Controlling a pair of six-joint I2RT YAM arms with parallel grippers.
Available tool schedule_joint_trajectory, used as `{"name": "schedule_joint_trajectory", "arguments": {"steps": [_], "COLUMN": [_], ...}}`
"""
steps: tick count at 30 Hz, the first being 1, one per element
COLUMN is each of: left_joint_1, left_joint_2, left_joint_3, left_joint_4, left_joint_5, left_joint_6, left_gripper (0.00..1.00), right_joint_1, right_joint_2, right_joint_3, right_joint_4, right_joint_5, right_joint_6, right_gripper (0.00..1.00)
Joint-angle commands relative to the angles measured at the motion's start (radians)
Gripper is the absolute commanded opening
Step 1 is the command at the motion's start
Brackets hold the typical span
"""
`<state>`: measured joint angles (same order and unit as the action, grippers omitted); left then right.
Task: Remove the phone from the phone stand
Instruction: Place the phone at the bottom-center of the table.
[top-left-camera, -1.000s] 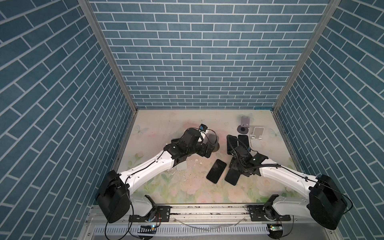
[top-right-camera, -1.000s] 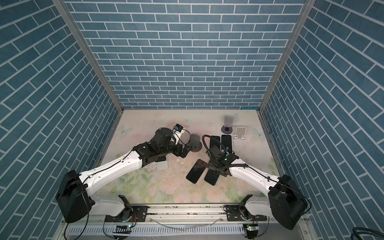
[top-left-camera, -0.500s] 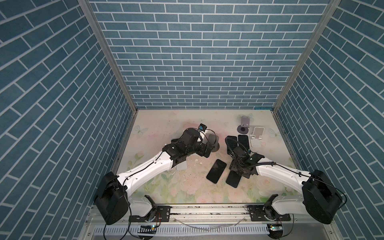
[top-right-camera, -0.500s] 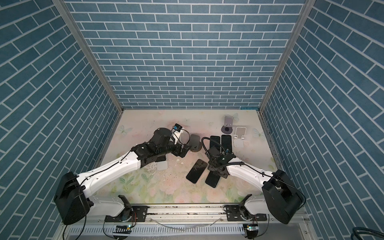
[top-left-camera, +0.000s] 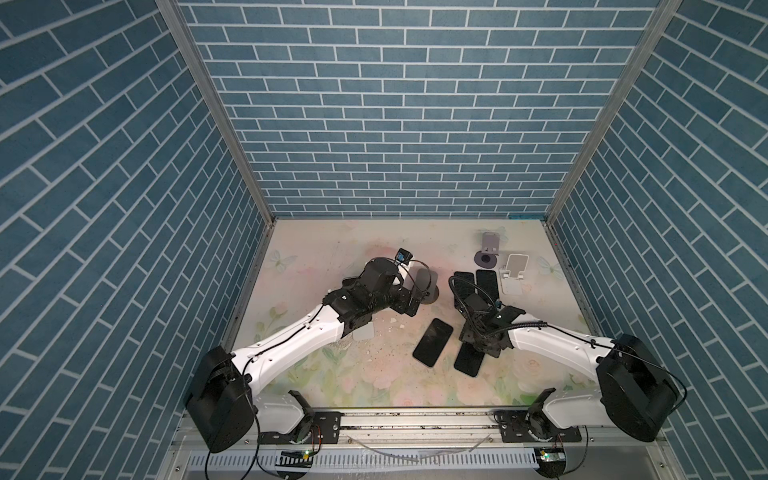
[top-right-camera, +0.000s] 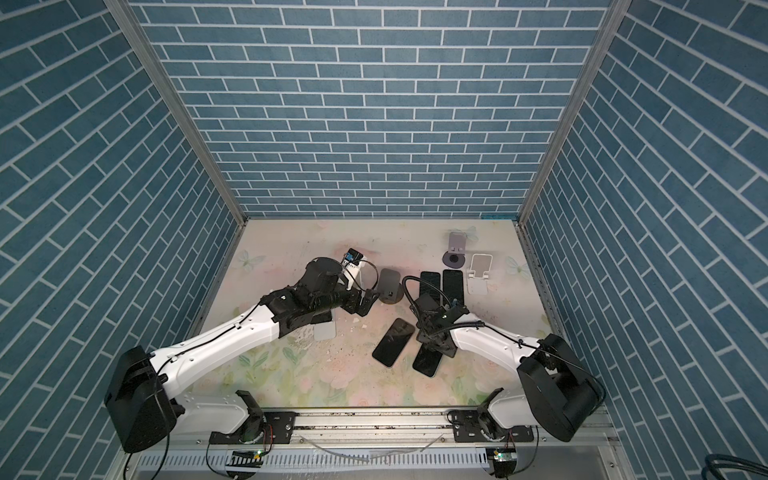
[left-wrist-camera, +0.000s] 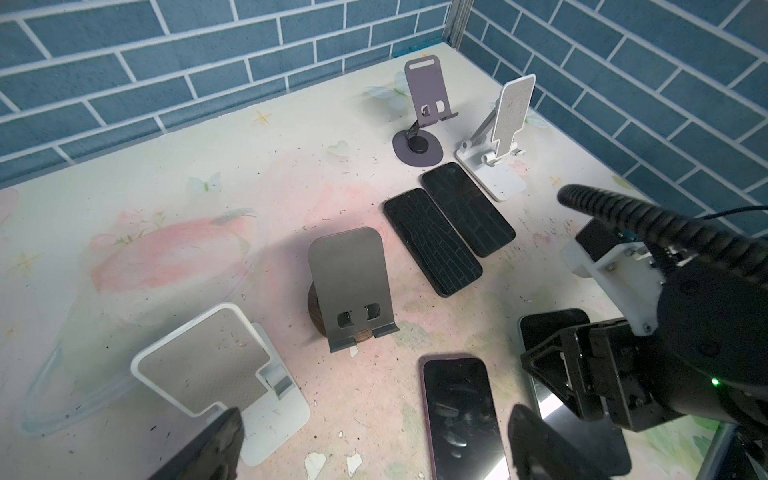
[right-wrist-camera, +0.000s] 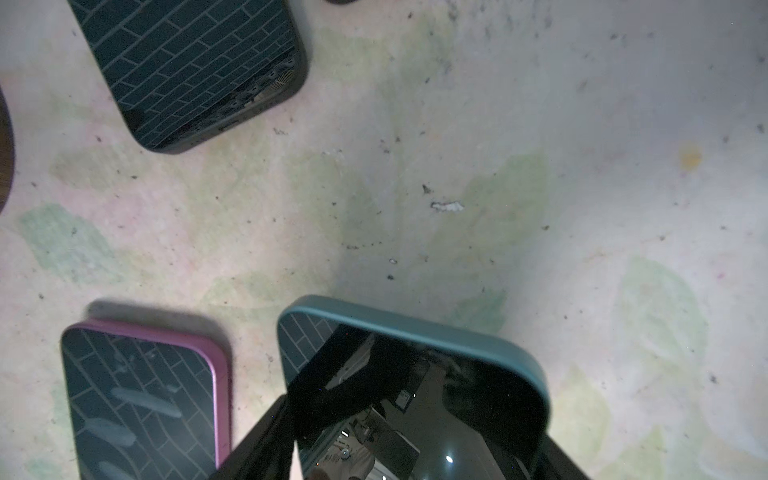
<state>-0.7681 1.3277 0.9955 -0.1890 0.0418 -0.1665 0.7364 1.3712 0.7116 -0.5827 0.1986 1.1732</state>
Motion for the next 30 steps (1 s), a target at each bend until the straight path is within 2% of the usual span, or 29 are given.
{"name": "schedule_joint_trajectory", "arguments": {"steps": [1,30], "left_joint_1": [-0.005,-0.003], "left_joint_2": [-0.027,-0.021], "left_joint_3": [-0.014,-0.026], "left_joint_4": [0.004,0.005], "left_joint_5": [-0.015,-0.045], "left_joint_6": [0.016,0.027], "left_gripper": [1.00,1.00], "right_joint_1": [-0.008,-0.022], "right_joint_2": [0.015,0.078], "right_joint_3": [0.036,0.052], "right_joint_4": [-0.011,0.019], "right_joint_5": [0.035,0.044], "right_joint_6": [0.028,0.013], "right_gripper": [0.52,0.52]}}
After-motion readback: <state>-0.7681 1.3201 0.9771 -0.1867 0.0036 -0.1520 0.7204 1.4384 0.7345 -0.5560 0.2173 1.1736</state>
